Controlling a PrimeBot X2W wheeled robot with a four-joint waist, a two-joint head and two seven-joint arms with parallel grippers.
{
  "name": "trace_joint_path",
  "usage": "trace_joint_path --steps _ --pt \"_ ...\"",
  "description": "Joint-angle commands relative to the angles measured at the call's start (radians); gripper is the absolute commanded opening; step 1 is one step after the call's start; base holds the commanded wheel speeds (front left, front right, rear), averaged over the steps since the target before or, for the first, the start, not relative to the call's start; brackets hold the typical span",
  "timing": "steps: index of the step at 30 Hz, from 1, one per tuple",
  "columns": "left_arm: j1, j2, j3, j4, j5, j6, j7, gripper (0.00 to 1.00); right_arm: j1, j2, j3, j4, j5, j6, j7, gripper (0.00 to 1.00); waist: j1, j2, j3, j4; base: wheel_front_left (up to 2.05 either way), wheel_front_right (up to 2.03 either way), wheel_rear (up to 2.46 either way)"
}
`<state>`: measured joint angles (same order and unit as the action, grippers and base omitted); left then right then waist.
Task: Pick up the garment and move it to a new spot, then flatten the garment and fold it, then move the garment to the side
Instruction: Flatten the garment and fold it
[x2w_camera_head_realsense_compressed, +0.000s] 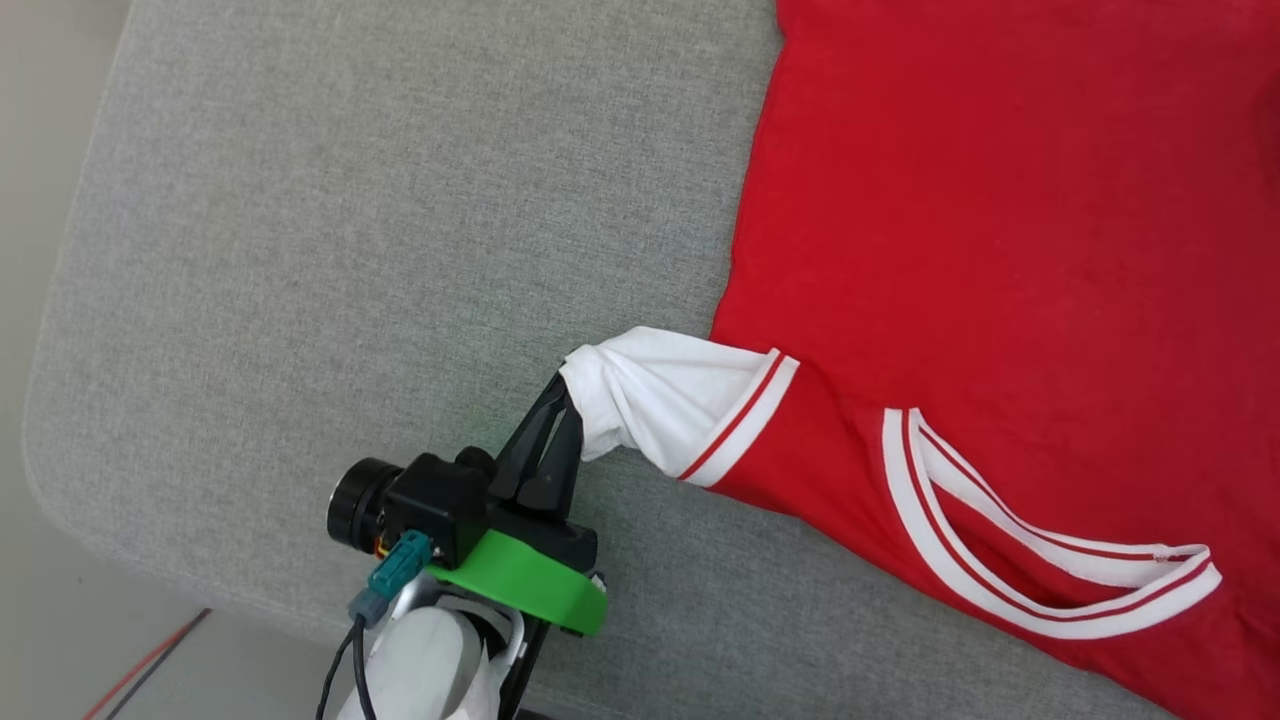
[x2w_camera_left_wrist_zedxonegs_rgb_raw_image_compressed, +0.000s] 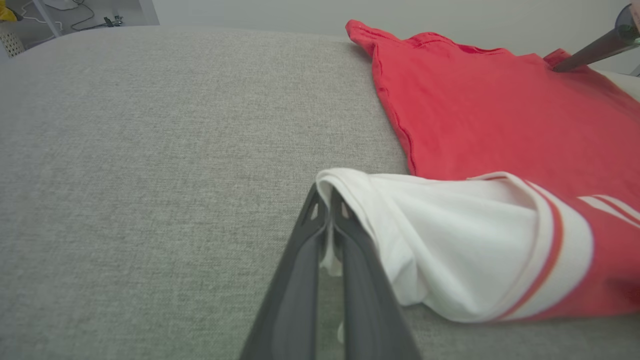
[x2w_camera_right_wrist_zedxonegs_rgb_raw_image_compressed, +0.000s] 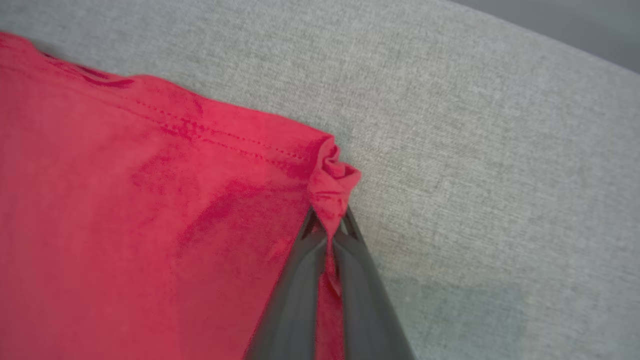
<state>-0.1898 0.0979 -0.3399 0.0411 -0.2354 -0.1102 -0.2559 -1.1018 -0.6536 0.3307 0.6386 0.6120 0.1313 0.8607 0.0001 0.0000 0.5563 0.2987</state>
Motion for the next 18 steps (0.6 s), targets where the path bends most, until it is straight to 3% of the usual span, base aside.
trace_joint_path --steps 1,3,10,18 --pt "0.007 -0.003 0.012 0.007 0.008 -0.002 -0.006 0.00 0.038 0.005 0.014 0.002 0.017 -0.001 -0.026 0.00 -0.0001 0.0000 -0.048 -0.029 0.00 0.00 0.00" --pt "0.036 0.001 0.037 0.019 0.012 -0.002 -0.006 0.00 0.084 -0.040 0.073 -0.065 0.065 -0.001 -0.105 0.00 -0.0001 0.0000 -0.113 -0.064 0.00 0.00 0.00" --pt "0.098 0.017 0.085 0.027 0.013 0.008 -0.006 0.00 0.275 -0.166 0.138 -0.223 0.172 -0.001 -0.230 0.00 -0.0001 0.0000 -0.226 -0.132 0.00 0.00 0.00" --pt "0.170 0.030 0.137 0.034 0.005 0.022 -0.006 0.00 0.566 -0.275 0.062 -0.362 0.265 -0.001 -0.343 0.00 -0.0001 0.0000 -0.319 -0.204 0.00 0.00 0.00"
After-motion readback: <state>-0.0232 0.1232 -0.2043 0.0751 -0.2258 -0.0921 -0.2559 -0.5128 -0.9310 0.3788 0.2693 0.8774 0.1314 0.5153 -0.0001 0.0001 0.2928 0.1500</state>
